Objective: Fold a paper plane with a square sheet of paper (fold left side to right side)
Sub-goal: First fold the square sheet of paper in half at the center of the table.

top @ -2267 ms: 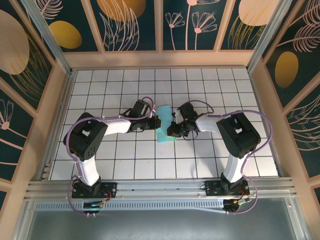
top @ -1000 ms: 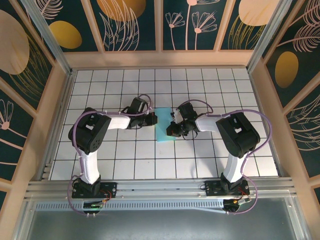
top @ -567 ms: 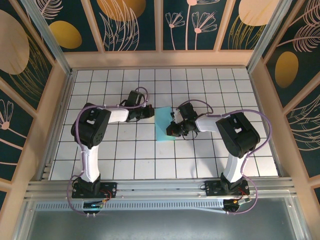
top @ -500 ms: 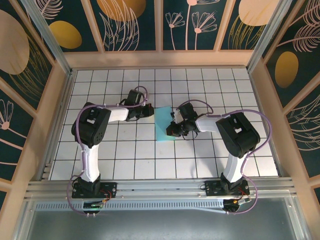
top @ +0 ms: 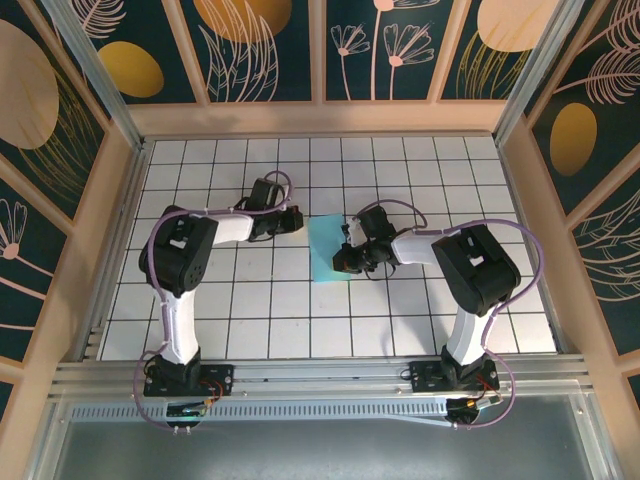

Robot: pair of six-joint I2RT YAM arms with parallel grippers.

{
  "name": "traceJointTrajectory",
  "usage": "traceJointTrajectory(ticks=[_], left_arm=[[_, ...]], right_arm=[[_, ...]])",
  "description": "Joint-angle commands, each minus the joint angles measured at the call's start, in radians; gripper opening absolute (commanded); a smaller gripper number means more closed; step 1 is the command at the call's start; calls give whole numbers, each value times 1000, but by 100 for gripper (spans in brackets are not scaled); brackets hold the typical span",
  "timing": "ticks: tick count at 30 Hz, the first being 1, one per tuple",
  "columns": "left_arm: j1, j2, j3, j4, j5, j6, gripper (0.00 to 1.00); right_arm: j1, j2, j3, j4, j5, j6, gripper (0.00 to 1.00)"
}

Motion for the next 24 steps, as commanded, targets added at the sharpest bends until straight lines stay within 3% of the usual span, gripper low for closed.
traceJointTrajectory(ticks=[1, 9, 24], left_arm=[[5, -90, -53, 62, 58, 5, 3], [-62, -85, -65, 143, 200, -26, 4], [-71, 70, 44, 134, 78, -48, 4]], right_arm=[[-3, 45, -46, -105, 91, 4, 0], [-4, 54, -46, -99, 90, 12, 0], [-4, 58, -36, -108, 94, 10, 0]])
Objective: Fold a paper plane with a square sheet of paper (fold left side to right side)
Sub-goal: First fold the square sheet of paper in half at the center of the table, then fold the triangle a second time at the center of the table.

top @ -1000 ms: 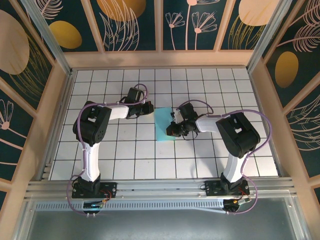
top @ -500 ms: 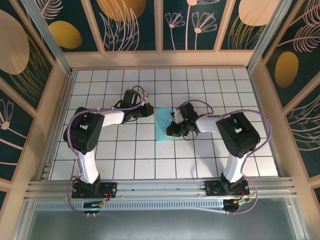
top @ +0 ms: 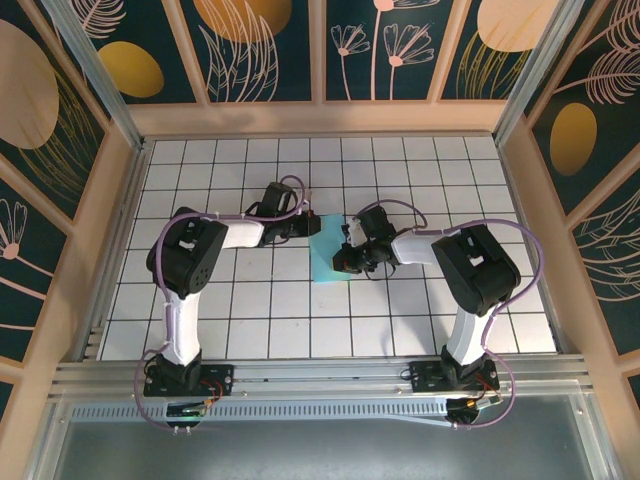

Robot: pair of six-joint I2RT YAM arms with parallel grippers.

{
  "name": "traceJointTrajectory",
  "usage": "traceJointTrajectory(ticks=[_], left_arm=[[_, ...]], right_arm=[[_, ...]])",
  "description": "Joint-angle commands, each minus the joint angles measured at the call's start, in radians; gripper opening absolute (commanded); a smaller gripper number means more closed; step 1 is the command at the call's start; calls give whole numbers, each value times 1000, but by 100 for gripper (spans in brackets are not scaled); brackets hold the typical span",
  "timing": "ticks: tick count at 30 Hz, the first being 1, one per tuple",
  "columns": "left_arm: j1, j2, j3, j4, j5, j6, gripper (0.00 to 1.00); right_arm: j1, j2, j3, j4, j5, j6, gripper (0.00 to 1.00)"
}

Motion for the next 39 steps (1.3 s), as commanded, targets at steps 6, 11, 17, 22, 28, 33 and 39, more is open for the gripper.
traceJointTrajectory(ticks=[6, 11, 17, 22, 28, 33, 39], left_arm=[[29, 47, 30, 13, -43, -7, 4], [43, 67, 36, 9, -56, -1, 4], [69, 99, 109, -54, -83, 34, 4], [91, 134, 189, -102, -86, 58, 4], [93, 71, 179, -108, -90, 78, 4], [93, -71, 46, -69, -74, 52, 4], [74, -257, -180, -14, -47, -13, 4]], right_arm=[[-2, 61, -36, -117, 98, -1, 0], [-3, 61, -37, -119, 98, -4, 0], [-2, 58, -44, -118, 96, -2, 0], [-3, 48, -50, -107, 96, 8, 0], [0, 35, -60, -65, 77, 43, 0], [15, 33, -58, -27, 63, 74, 0], [27, 37, -53, -9, 70, 87, 0]])
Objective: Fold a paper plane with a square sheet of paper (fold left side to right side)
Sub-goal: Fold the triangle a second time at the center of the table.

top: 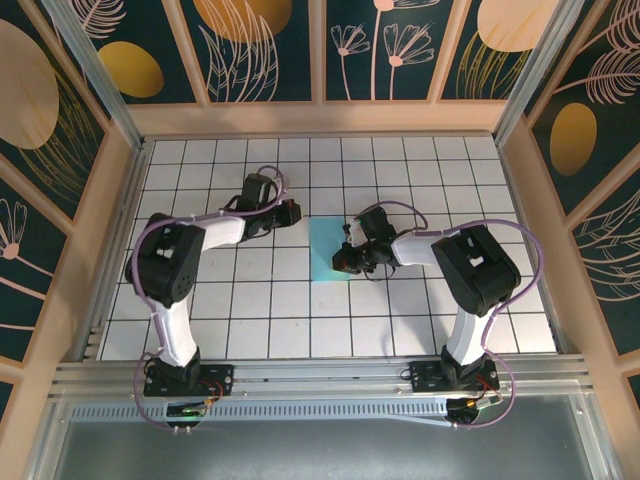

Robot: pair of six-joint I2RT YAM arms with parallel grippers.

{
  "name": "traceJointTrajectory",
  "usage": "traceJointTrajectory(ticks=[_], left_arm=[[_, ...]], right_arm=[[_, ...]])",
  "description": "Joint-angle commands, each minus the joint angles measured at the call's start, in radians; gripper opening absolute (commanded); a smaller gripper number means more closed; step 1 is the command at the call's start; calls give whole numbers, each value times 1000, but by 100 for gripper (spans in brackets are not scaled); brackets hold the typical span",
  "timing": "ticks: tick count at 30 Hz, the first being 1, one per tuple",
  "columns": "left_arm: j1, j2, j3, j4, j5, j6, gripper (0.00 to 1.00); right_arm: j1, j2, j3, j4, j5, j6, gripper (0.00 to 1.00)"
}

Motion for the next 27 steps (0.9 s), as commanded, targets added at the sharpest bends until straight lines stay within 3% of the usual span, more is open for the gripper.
traceJointTrajectory(ticks=[1, 10, 27], left_arm=[[-19, -94, -111, 42, 29, -49, 4], [-145, -152, -222, 112, 57, -147, 4], [-148, 18, -138, 59, -5, -101, 4]], right_arm=[[21, 42, -38, -50, 70, 15, 0], [26, 45, -35, -60, 84, 5, 0], [31, 55, -27, -59, 84, -1, 0]])
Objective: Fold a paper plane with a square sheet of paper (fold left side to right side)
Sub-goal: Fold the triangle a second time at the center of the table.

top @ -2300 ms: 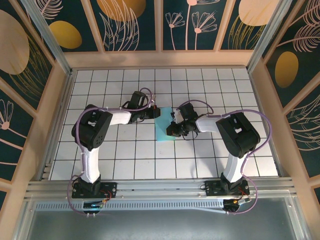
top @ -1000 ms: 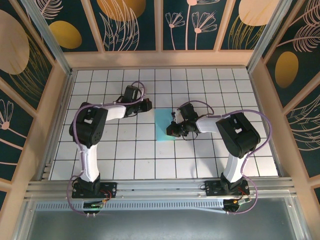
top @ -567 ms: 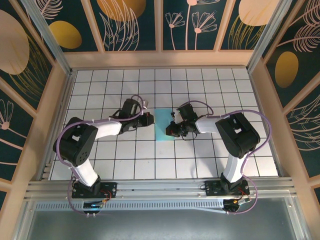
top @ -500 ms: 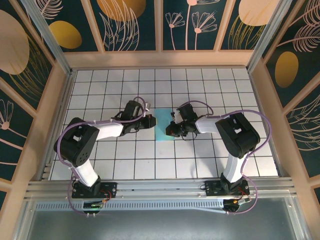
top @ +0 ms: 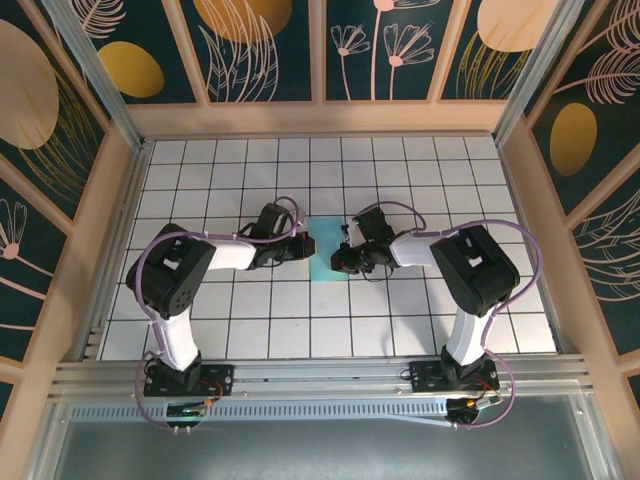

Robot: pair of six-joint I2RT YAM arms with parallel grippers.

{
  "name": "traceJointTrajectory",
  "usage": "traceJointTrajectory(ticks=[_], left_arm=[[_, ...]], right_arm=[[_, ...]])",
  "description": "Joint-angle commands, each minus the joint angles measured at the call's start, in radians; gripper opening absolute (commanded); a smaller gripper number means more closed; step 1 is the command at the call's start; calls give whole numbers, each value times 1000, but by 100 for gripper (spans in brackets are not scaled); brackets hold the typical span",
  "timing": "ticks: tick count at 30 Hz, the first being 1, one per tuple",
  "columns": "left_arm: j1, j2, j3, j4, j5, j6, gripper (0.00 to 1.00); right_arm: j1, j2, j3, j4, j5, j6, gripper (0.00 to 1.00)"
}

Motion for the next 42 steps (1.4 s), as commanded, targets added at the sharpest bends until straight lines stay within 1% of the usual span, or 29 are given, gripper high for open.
traceJointTrajectory(ticks=[1, 7, 11, 12, 15, 16, 19, 21, 22, 23, 27, 31, 35, 42], left_arm=[[4, 31, 28, -17, -29, 20, 4], [5, 52, 9, -37, -49, 31, 3], [4, 55, -6, -35, -54, 31, 2], [3, 55, -8, -35, -55, 31, 2], [3, 51, -8, -49, -62, 40, 2], [4, 47, -8, -53, -64, 42, 2], [3, 46, -5, -55, -63, 44, 2], [3, 48, -4, -50, -61, 42, 2], [4, 50, -3, -48, -59, 42, 2], [3, 51, -3, -45, -59, 40, 2], [4, 53, -6, -39, -56, 39, 2], [4, 51, -9, -38, -55, 40, 2], [3, 53, -10, -36, -55, 41, 2], [4, 54, -6, -36, -56, 42, 2]], right_arm=[[16, 52, -24, -79, 69, -6, 0], [18, 34, 0, -73, 56, 2, 0], [18, -7, 28, -40, 56, 20, 0], [19, -18, 41, -39, 59, 20, 1], [15, -59, 95, -81, 99, -1, 10], [10, -74, 112, -103, 112, -14, 15], [-20, -116, 129, -150, 120, -38, 24], [-22, -142, 118, -173, 117, -48, 29], [-59, -150, 106, -185, 113, -53, 32], [-72, -158, 94, -197, 106, -56, 35], [-102, -178, 23, -199, 42, -48, 41], [-113, -188, -44, -158, -41, -12, 44], [-113, -184, -88, -103, -110, 31, 44], [-109, -172, -109, -93, -110, 55, 44]])
